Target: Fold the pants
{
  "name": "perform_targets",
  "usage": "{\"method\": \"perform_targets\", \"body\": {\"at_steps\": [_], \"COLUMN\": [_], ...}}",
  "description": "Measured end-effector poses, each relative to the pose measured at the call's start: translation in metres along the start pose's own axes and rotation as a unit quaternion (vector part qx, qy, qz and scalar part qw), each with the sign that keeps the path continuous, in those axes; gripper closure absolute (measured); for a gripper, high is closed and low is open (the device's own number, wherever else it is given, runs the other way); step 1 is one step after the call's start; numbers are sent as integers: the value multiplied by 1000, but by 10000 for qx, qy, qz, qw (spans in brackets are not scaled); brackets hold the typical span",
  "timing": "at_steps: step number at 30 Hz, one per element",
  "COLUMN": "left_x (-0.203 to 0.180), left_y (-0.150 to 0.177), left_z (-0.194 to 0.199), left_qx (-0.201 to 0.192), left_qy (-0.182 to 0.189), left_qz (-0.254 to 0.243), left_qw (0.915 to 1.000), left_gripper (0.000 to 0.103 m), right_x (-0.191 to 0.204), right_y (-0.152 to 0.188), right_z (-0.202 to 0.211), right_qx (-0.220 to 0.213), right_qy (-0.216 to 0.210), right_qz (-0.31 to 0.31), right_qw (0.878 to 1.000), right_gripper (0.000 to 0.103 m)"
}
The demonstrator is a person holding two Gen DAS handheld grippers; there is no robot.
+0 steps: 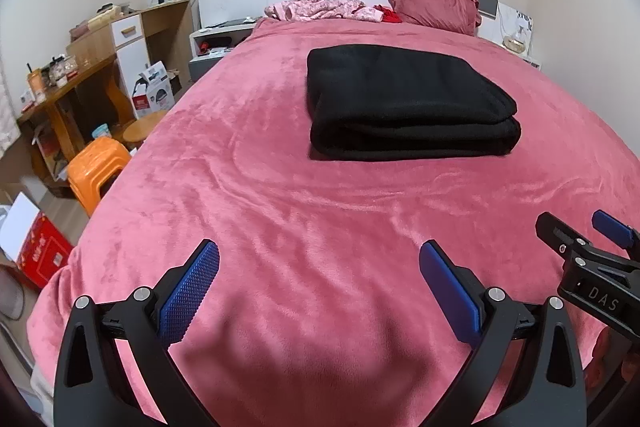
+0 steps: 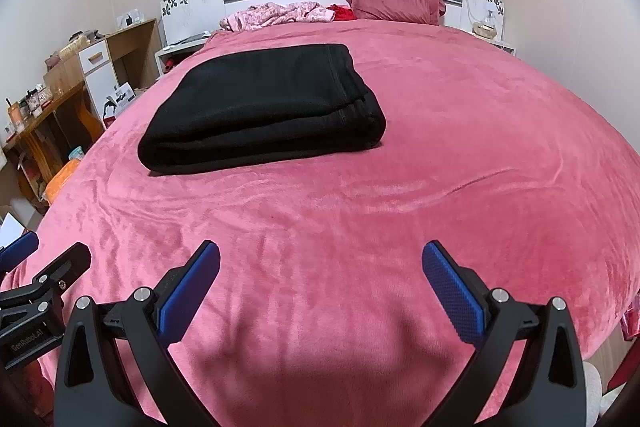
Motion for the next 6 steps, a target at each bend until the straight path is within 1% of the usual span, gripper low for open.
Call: {"method": "perform_targets", "body": {"at_steps": [3, 6], "left_x": [-1, -5], "left_y": [-2, 2], "left_z": [-12, -26], "left_qx": [145, 395], "left_qy": [14, 92], "left_qz": [-36, -25], "left_qw": [9999, 9992], "left_gripper": [4, 4], "right_x": [-2, -5], "right_y": [1, 2], "right_z": [-7, -22], "right_qx": [86, 307], "right_qy": [19, 21], "right_qz": [2, 26], "right_qw": [10000, 9995], "right_gripper": [2, 2]}}
Point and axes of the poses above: each gripper's, at about its wrist camera, not at the fingertips, and z roughly against the way its jaws point, x to its left, y to its underside, the point moved 8 cm from there along -z, roughly the way its jaws point, and after that the axes turned 1 degree about x, right-handed, at the moved point
